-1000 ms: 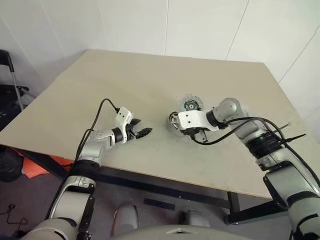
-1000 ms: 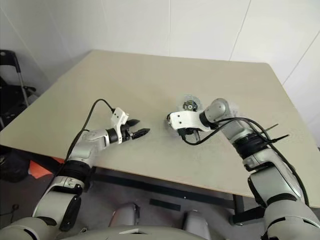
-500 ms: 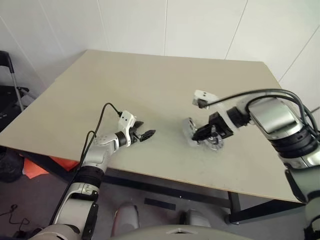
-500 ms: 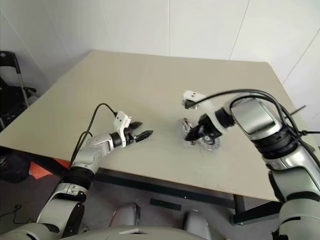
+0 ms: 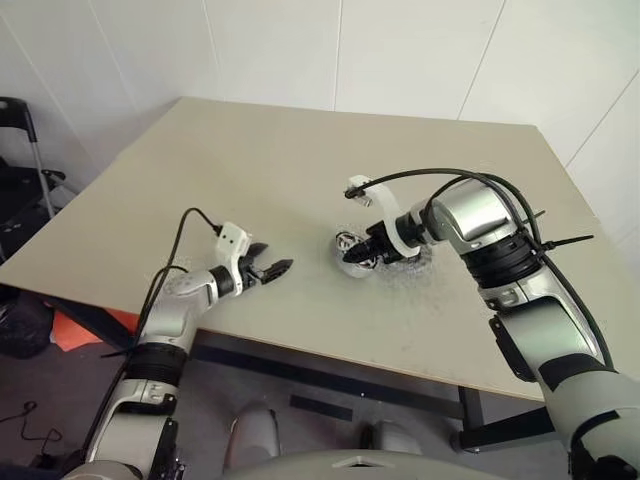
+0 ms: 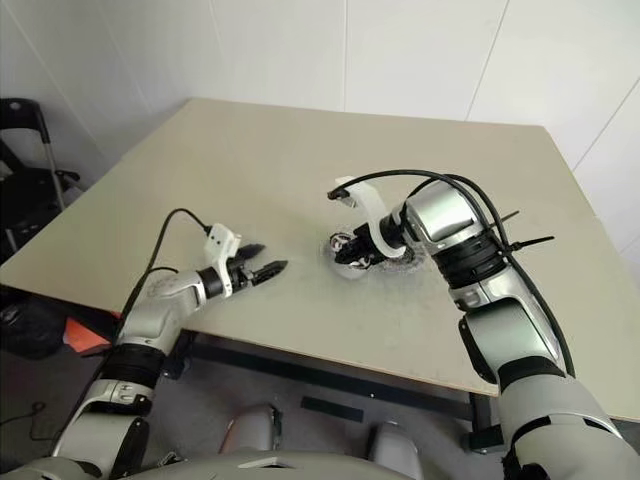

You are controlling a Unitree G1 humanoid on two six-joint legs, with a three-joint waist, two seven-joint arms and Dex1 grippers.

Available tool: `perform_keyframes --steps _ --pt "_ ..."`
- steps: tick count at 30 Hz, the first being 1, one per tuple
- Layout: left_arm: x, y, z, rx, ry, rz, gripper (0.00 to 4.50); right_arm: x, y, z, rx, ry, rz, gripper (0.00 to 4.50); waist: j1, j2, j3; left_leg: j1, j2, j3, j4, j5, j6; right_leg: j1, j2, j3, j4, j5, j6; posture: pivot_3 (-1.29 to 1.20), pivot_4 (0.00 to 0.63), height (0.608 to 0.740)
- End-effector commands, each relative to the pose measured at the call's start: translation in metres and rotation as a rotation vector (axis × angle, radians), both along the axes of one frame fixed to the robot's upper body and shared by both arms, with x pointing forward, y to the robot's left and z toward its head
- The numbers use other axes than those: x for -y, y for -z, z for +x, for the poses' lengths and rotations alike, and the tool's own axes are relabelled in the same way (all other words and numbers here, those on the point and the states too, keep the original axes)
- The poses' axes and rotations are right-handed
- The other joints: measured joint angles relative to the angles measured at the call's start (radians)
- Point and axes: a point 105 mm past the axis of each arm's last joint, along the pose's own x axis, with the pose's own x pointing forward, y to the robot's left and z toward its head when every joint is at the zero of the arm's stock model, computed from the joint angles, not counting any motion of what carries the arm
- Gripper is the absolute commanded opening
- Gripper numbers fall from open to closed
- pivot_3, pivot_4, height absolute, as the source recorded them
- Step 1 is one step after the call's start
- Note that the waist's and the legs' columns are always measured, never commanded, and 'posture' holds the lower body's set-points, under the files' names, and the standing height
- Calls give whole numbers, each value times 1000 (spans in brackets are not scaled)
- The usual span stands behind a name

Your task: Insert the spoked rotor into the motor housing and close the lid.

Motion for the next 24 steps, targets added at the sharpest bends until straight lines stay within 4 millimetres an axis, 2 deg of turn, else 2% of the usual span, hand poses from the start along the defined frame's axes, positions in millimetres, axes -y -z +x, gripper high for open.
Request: perform_keyframes --steps 1,6,12,18,20,24 --pt "-14 -22 4 63 -34 -7 4332 9 -8 15 49 84 -23 6 2 0 0 0 0 0 0 0 0 0 0 0 0 0 0 0 0 740" --pt "-13 -24 4 66 -38 -6 4332 3 -8 23 74 111 -18 1663 9 0 0 0 -1 0 0 0 0 1 0 1 0 -4 6 0 0 740" --pt "-4 -22 5 60 -17 -13 4332 -3 -28 22 83 107 30 3589 13 0 0 0 0 -1 0 1 -2 1 0 0 0 -4 7 0 0 740" --pt "1 -26 13 66 3 -11 4332 -8 -47 15 113 96 71 3589 13 0 0 -1 2 -1 -3 4 -7 -3 2 0 1 -1 1 0 0 740" --pt "5 -28 16 70 18 -14 4332 -5 -56 21 204 96 73 3589 14 0 0 -2 2 -1 -3 4 -8 -4 2 0 1 -1 1 0 0 740" --pt "20 -30 20 69 60 -31 4332 15 -75 33 499 41 32 3589 22 -1 0 -4 1 -1 -2 4 -8 -4 1 -1 0 -1 1 0 0 740"
